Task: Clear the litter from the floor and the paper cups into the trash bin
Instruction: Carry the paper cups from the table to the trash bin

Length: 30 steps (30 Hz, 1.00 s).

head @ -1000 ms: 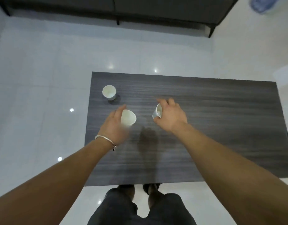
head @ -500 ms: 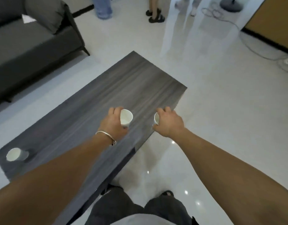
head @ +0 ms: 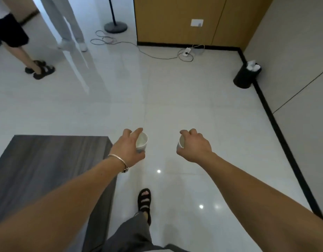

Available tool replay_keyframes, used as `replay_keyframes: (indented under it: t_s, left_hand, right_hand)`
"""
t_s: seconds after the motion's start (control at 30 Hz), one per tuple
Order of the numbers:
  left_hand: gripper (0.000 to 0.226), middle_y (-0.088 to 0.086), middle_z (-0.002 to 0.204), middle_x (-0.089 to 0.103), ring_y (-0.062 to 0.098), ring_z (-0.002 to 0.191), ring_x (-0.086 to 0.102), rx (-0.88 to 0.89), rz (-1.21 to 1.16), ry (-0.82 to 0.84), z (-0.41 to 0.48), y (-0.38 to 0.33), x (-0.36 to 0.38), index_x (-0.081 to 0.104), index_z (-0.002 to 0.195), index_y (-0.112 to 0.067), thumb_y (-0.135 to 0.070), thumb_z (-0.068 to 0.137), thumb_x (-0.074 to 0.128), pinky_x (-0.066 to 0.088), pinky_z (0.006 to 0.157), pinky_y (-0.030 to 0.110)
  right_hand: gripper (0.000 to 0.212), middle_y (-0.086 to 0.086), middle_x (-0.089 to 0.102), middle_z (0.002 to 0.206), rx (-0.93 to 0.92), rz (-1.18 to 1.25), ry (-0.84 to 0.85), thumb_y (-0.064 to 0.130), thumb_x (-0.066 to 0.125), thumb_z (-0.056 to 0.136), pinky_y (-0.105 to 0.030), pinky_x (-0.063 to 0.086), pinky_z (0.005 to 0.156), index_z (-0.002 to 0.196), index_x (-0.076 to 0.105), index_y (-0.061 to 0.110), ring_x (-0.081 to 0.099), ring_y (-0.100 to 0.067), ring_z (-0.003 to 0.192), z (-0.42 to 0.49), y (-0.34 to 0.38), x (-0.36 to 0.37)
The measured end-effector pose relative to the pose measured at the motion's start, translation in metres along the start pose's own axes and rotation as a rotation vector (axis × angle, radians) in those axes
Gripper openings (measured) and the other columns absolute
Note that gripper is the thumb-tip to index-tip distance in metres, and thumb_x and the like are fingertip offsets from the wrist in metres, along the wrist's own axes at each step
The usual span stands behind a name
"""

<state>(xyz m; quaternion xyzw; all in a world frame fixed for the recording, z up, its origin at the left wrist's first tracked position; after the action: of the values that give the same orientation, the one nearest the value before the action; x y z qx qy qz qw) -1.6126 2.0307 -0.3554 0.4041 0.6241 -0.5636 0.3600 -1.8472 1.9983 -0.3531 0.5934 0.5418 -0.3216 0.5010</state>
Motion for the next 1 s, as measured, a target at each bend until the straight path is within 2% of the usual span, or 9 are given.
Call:
replay_keyframes:
  t_s: [0.13, 0.27, 0.5, 0.63, 0.83, 1.0]
  left_hand:
    - [0.081, 0.003, 0.122, 0.039, 0.026, 0.095, 0.056, 0.129, -0.007, 0.036, 0.098, -0.047, -0.005, 0.028, 0.141, -0.033, -0.044, 0.069, 0.066, 0.048, 0.075, 0.031]
    - [0.081, 0.004, 0.124, 0.040, 0.026, 0.098, 0.055, 0.297, 0.026, 0.052, 0.187, -0.107, -0.010, 0.030, 0.142, -0.028, -0.041, 0.071, 0.067, 0.047, 0.076, 0.031]
    - [0.077, 0.004, 0.125, 0.041, 0.027, 0.097, 0.056, 0.479, 0.099, 0.106, 0.329, -0.229, 0.019, 0.032, 0.139, -0.029, -0.039, 0.071, 0.066, 0.048, 0.073, 0.032]
    - [0.075, 0.003, 0.125, 0.041, 0.027, 0.100, 0.056, 0.485, 0.133, 0.111, 0.401, -0.290, 0.038, 0.033, 0.138, -0.027, -0.039, 0.072, 0.066, 0.051, 0.076, 0.034]
    - [0.076, 0.001, 0.125, 0.042, 0.025, 0.099, 0.056, 0.476, 0.121, 0.083, 0.498, -0.373, 0.051, 0.032, 0.139, -0.028, -0.042, 0.072, 0.066, 0.051, 0.074, 0.033]
    - [0.077, 0.000, 0.125, 0.042, 0.025, 0.101, 0.056, 0.458, 0.099, 0.145, 0.572, -0.426, 0.087, 0.032, 0.139, -0.029, -0.043, 0.071, 0.066, 0.051, 0.076, 0.033]
  right_hand:
    - [0.069, -0.004, 0.042, 0.134, 0.142, 0.020, -0.044, 0.041, 0.060, 0.082, -0.032, 0.038, 0.077, 0.145, 0.033, 0.028, 0.047, -0.027, 0.116, 0.054, -0.048, -0.045]
    - [0.068, -0.004, 0.042, 0.134, 0.271, 0.046, -0.120, 0.042, 0.058, 0.084, -0.033, 0.042, 0.078, 0.145, 0.032, 0.028, 0.047, -0.027, 0.116, 0.099, -0.090, -0.087]
    - [0.067, -0.005, 0.041, 0.132, 0.392, 0.082, -0.153, 0.039, 0.058, 0.084, -0.034, 0.045, 0.079, 0.145, 0.032, 0.027, 0.046, -0.027, 0.115, 0.180, -0.187, -0.136]
    - [0.070, -0.004, 0.041, 0.132, 0.403, 0.096, -0.165, 0.039, 0.061, 0.082, -0.033, 0.042, 0.076, 0.144, 0.031, 0.027, 0.046, -0.026, 0.115, 0.231, -0.255, -0.167]
    - [0.073, -0.004, 0.040, 0.134, 0.391, 0.115, -0.163, 0.041, 0.061, 0.083, -0.035, 0.045, 0.084, 0.147, 0.029, 0.028, 0.045, -0.026, 0.116, 0.300, -0.344, -0.232]
    - [0.072, -0.004, 0.040, 0.134, 0.400, 0.108, -0.159, 0.040, 0.061, 0.082, -0.035, 0.045, 0.082, 0.146, 0.030, 0.029, 0.046, -0.026, 0.116, 0.363, -0.411, -0.265]
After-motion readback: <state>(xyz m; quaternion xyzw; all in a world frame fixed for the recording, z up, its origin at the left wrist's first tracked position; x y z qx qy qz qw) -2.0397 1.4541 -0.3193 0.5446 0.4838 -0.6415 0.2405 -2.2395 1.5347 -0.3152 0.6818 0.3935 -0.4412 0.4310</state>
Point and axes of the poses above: each hand's wrist, its own z-axis towards the middle knuckle, its own x-axis out of the palm, y = z × x, the point moved 6 cm from there along z, towards the middle knuckle
